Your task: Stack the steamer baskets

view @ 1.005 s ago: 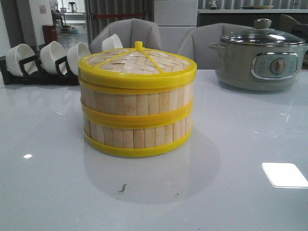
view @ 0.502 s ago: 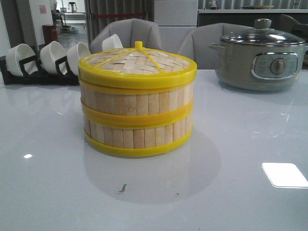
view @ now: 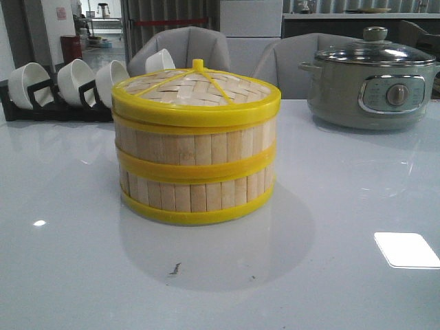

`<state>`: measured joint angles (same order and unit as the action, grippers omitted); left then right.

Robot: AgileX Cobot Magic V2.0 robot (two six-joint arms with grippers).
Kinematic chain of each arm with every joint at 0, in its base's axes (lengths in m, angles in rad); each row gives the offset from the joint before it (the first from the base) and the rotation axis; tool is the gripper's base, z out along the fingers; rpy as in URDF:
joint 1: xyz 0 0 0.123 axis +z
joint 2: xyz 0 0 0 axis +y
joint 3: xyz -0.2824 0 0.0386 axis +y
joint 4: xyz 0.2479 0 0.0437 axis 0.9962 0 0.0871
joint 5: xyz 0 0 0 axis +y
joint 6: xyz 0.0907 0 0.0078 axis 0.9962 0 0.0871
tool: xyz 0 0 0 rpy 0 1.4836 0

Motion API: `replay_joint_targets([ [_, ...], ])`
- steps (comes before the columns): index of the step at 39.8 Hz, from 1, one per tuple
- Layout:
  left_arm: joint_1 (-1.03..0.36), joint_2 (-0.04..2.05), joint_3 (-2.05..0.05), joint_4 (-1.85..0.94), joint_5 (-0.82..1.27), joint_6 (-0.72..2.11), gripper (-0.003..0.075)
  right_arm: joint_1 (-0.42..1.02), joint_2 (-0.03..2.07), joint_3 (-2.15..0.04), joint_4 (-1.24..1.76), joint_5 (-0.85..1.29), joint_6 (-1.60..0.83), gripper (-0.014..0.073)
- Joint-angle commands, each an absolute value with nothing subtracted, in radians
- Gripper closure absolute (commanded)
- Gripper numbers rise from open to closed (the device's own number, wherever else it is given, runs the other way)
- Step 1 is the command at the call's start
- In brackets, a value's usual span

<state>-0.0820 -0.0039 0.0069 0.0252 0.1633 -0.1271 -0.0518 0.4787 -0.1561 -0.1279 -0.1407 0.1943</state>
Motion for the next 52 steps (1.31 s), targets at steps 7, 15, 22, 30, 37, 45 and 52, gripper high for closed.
replay_joint_targets([
  [7,-0.082,-0.018,0.008,0.042,0.044,-0.124,0.0625,-0.056,0.483,-0.184,-0.136,-0.232,0.182,0.0565],
  [15,-0.082,-0.018,0.008,0.044,0.044,-0.124,0.0625,-0.056,0.483,-0.184,-0.136,-0.232,0.182,0.0565],
  [22,-0.082,-0.018,0.008,0.044,0.044,-0.124,0.0625,-0.056,0.483,-0.184,-0.136,-0.232,0.182,0.0565],
  [30,-0.082,-0.018,0.008,0.044,0.044,-0.124,0.0625,-0.056,0.483,-0.184,-0.136,-0.232,0.182,0.0565],
  [37,-0.082,-0.018,0.008,0.044,0.044,-0.124,0.0625,-0.056,0.483,-0.184,-0.136,-0.232,0.182,0.0565],
  [45,-0.082,-0.018,0.008,0.044,0.044,-0.124,0.0625,-0.056,0.474,-0.184,-0.136,-0.231,0.182,0.0565],
  [52,-0.082,-0.016,0.008,0.044,0.044,-0.124,0.0625,-0.062,0.386,-0.184,-0.136,-0.208,0.182,0.0565],
])
